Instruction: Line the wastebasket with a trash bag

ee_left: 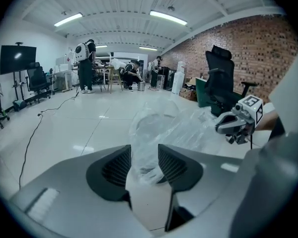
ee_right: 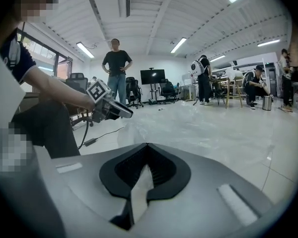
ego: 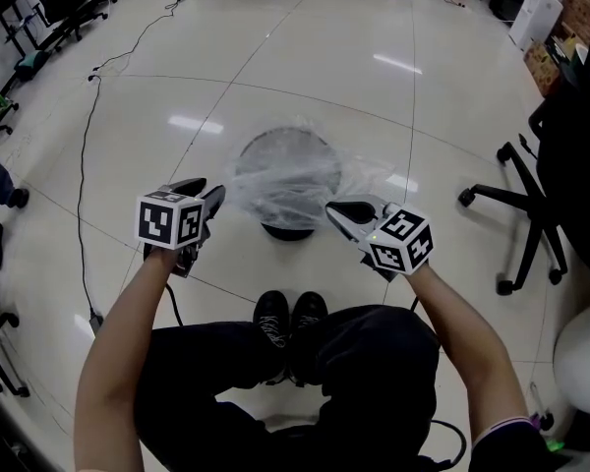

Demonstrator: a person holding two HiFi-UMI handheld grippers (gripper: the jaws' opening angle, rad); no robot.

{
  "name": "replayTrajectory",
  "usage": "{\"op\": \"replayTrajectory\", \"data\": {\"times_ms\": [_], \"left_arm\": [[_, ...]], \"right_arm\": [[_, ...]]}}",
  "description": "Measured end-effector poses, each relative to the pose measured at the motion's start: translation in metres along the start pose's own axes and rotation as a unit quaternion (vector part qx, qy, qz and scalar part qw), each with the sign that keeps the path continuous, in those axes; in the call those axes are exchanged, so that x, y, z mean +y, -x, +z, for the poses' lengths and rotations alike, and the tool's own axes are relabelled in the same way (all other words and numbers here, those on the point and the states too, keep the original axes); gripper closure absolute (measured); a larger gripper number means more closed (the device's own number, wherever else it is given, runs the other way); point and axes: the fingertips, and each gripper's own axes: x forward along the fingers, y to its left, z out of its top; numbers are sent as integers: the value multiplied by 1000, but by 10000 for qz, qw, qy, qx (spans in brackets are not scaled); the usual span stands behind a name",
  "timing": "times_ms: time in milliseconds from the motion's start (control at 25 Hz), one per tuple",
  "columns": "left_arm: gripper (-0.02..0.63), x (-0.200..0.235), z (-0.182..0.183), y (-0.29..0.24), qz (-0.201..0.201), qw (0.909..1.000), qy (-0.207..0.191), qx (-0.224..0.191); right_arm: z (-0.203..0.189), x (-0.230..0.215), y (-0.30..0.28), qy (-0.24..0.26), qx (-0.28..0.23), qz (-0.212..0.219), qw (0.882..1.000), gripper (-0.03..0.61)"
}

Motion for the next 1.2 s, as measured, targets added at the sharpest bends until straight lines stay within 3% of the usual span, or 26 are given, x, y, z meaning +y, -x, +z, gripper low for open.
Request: {"op": "replayTrajectory", "data": {"times_ms": [480, 880, 1200], "left_arm": [[445, -5, -43, -9, -7, 9993, 101, 368], [446, 5, -81, -47, 35, 9969, 270, 743], [449, 19, -84, -75, 223, 9965, 515, 622]], "right_arm": [[-72, -1, -29, -308, 598, 85, 9977, 577], [-93, -24, -47, -474, 862, 70, 9951, 577], [-101, -60, -41, -755, 841, -214, 9934, 577]]}}
